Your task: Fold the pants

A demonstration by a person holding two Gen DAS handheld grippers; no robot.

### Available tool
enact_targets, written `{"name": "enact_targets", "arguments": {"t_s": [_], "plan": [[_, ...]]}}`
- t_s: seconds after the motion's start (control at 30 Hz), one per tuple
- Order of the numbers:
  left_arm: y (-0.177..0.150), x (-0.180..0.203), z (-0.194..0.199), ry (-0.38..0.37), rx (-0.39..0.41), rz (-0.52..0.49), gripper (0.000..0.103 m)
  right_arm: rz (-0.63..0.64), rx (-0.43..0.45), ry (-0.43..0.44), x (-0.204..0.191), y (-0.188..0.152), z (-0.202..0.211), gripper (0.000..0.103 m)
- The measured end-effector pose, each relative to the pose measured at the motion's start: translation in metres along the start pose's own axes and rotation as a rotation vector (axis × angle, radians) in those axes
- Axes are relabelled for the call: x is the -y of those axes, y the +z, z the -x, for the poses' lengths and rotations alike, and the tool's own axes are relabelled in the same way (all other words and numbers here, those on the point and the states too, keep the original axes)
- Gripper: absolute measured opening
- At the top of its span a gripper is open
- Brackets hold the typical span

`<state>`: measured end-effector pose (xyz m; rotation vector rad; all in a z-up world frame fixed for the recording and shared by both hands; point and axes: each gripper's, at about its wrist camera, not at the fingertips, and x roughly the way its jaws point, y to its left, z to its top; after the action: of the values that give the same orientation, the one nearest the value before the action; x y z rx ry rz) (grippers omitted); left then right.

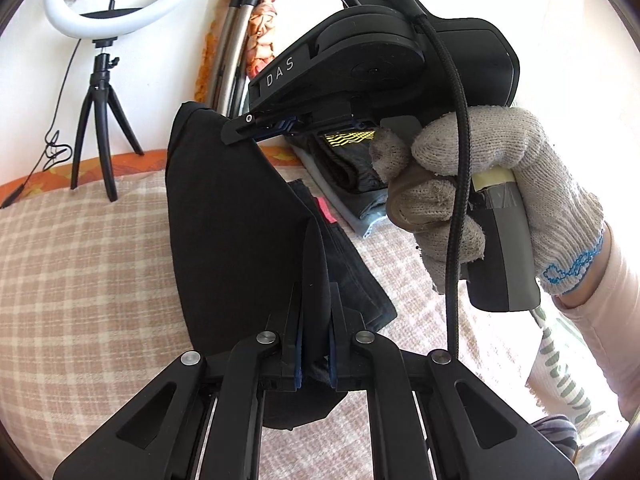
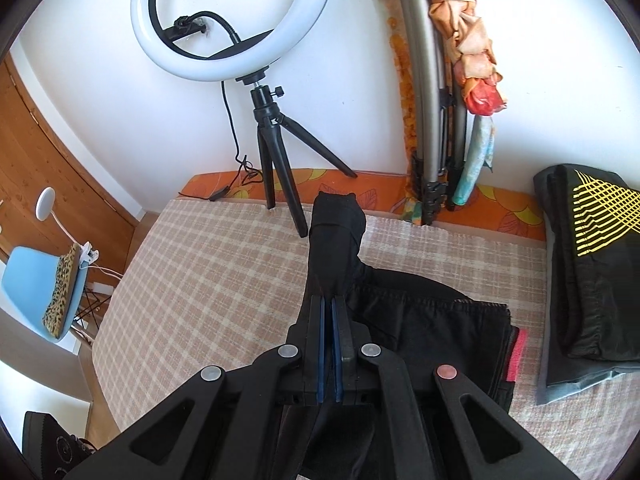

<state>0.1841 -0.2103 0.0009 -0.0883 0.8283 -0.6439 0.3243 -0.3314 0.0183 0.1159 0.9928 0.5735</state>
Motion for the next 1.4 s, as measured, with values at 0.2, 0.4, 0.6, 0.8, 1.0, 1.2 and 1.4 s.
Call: {"name": "enact_targets", "arguments": {"t_s": [0.2, 0.4, 0.6, 0.8, 1.0, 1.2, 1.4], "plan": [[0.0, 0.027, -0.022, -0.037, -0.028, -0.024, 0.007, -0.038, 0.011, -0.039, 0.038, -0.015, 0.012, 0.001], [-0.001, 0.045, -0.05, -0.072, -0.062, -0.048, 0.007, -0.102, 0.001, -0.07, 0.086, -0.031, 0.015, 0.001], [-0.006, 0.061, -0.082, -0.088, -0.099, -0.061, 0.007, -0.14, -0.012, -0.102, 0.121, -0.044, 0.008, 0.001], [-0.011, 0.068, -0.104, -0.088, -0.133, -0.069, 0.007, -0.174, -0.033, -0.111, 0.149, -0.055, -0.006, 0.001], [-0.013, 0.073, -0.116, -0.081, -0.154, -0.085, 0.007, -0.181, -0.044, -0.116, 0.162, -0.064, -0.014, 0.001], [-0.014, 0.076, -0.122, -0.07, -0.177, -0.09, 0.007, -0.184, -0.051, -0.11, 0.167, -0.068, -0.021, 0.001], [-0.021, 0.085, -0.11, -0.09, -0.219, -0.145, 0.016, -0.178, -0.048, -0.113, 0.167, -0.069, -0.022, 0.007]]}}
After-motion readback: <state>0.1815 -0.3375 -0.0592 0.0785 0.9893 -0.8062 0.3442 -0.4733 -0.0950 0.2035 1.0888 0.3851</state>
